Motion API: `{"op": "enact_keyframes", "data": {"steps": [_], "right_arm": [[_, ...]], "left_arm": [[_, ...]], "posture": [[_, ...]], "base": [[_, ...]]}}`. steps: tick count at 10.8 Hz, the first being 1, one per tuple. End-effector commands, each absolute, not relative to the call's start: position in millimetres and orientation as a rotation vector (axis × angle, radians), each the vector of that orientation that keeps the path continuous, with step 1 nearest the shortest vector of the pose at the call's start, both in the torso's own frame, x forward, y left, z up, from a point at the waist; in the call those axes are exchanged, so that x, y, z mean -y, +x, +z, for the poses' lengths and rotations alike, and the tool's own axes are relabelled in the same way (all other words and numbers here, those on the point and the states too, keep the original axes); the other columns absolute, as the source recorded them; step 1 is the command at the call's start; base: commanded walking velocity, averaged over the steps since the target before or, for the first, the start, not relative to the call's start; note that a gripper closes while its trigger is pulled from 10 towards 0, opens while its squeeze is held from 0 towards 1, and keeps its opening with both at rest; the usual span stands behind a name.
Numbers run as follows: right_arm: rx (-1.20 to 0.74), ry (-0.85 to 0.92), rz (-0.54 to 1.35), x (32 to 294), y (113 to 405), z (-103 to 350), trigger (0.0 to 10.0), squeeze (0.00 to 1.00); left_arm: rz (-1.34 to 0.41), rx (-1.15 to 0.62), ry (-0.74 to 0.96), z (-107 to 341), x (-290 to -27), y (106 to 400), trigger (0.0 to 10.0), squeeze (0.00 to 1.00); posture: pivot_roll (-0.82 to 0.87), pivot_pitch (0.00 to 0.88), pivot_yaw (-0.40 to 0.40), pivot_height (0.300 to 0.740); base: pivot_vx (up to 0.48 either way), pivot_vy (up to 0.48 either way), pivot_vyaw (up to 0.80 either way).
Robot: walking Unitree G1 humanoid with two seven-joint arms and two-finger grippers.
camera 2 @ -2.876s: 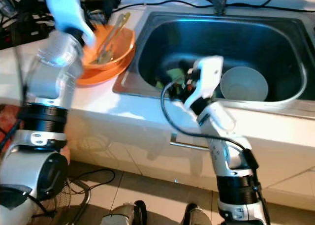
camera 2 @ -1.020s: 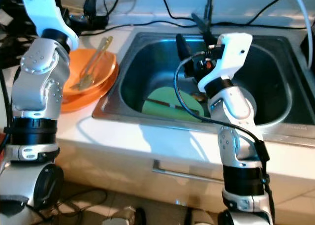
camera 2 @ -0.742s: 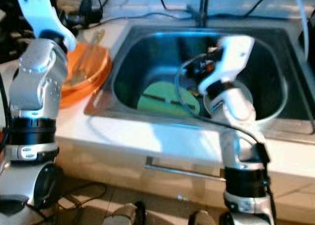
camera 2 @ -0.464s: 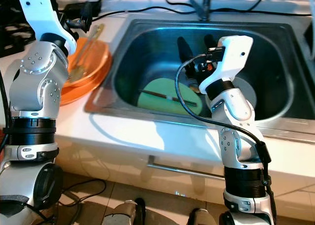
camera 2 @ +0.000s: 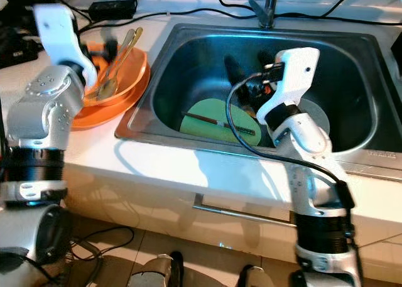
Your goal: Kitchen organization
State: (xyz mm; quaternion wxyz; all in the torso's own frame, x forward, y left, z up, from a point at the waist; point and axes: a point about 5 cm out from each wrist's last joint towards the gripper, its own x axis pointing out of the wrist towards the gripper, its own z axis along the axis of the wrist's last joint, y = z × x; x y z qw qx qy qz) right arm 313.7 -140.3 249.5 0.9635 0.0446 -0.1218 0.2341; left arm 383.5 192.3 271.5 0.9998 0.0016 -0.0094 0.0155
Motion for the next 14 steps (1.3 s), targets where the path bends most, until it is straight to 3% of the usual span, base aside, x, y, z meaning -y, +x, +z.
{"op": "enact_keyframes", "data": {"steps": [1, 4, 8, 14], "right_arm": [[0.162, 0.067, 0.587, 127.7, 305.4, 243.7, 10.0, 0.0], [0.093, 0.015, 0.739, 120.5, 284.5, 243.4, 10.0, 0.0], [0.068, -0.013, 0.757, 122.1, 278.8, 247.8, 10.0, 0.0], [0.07, -0.021, 0.739, 121.3, 279.4, 247.4, 10.0, 0.0]], "left_arm": [[0.011, 0.001, 0.006, 276.6, -192.6, 384.3, 10.0, 0.0], [-0.04, -0.029, 0.012, 283.8, -189.0, 390.2, 10.0, 0.0], [-0.175, -0.027, 0.038, 297.2, -170.9, 386.0, 10.0, 0.0], [-0.178, -0.162, -0.11, 284.1, -177.8, 385.7, 10.0, 0.0]], "posture": [[0.06, 0.212, 0.064, 0.74], [0.05, 0.228, 0.063, 0.74], [0.05, 0.231, 0.066, 0.74], [0.06, 0.227, 0.076, 0.74]], "base": [[0.0, 0.0, 0.0], [0.0, 0.0, 0.0], [0.0, 0.0, 0.0], [0.0, 0.0, 0.0]]}}
